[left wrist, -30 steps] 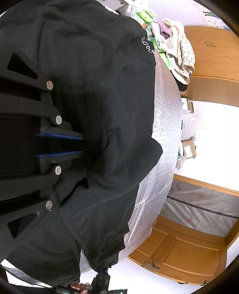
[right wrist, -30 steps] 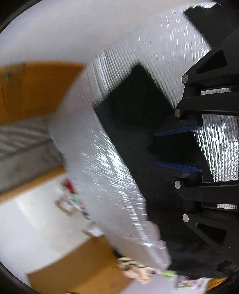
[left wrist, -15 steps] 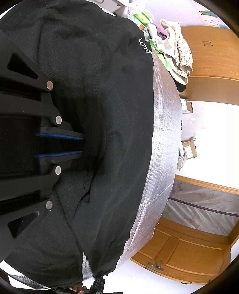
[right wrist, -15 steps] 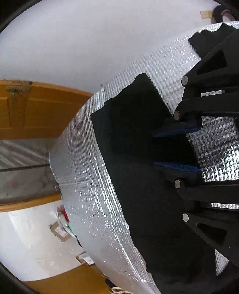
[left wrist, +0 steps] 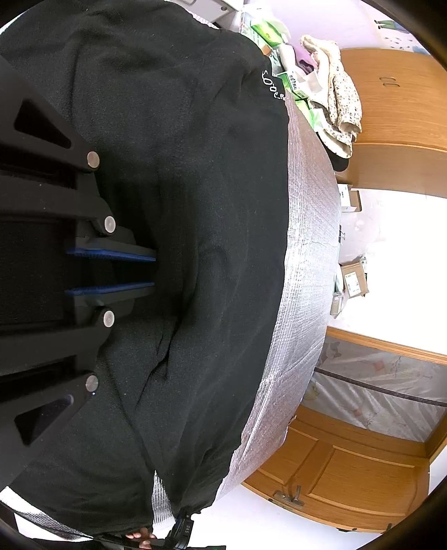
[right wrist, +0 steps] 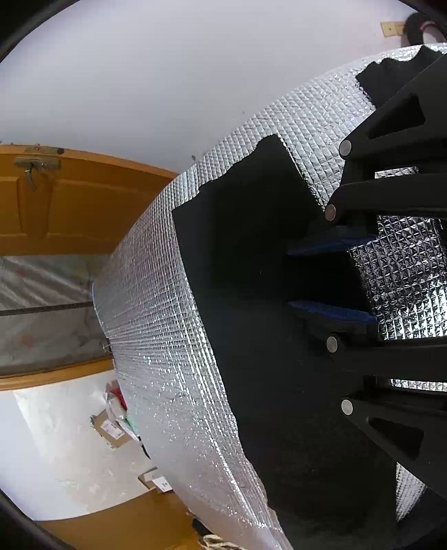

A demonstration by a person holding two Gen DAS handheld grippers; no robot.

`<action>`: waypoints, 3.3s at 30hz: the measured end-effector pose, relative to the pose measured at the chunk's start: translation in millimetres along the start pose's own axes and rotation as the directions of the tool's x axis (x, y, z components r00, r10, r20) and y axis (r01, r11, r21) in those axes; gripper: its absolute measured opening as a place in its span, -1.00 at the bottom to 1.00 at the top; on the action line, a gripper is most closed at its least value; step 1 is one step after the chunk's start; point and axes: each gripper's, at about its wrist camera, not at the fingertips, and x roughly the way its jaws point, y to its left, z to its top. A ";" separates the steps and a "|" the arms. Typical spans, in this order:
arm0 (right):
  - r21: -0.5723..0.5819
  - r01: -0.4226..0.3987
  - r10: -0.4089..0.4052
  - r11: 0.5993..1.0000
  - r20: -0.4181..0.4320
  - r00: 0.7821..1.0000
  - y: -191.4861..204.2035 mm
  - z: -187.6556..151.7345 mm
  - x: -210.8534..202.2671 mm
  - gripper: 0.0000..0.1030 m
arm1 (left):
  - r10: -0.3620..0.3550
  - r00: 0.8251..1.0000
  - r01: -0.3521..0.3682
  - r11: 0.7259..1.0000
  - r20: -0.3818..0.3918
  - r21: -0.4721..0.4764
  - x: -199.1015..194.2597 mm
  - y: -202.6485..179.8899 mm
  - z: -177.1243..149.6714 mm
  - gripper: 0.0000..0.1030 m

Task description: Fold clothes

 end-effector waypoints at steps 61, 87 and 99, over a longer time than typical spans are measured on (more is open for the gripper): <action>-0.394 -0.295 0.270 0.870 -0.118 0.956 225.4 -7.5 -2.3 -0.28 | 0.369 0.922 -0.369 0.929 -0.117 0.017 80.6 102.4 127.9 -0.67; 0.072 -0.003 0.003 0.997 0.001 1.000 -17.5 10.5 -25.9 -0.24 | 0.015 0.997 -0.002 0.983 -0.069 0.181 42.0 -25.0 57.8 -0.67; -0.187 -0.172 0.169 0.967 -0.031 0.985 53.7 -18.5 -43.1 -0.22 | -0.026 0.999 0.037 0.951 -0.038 0.308 26.9 -72.4 35.1 -0.66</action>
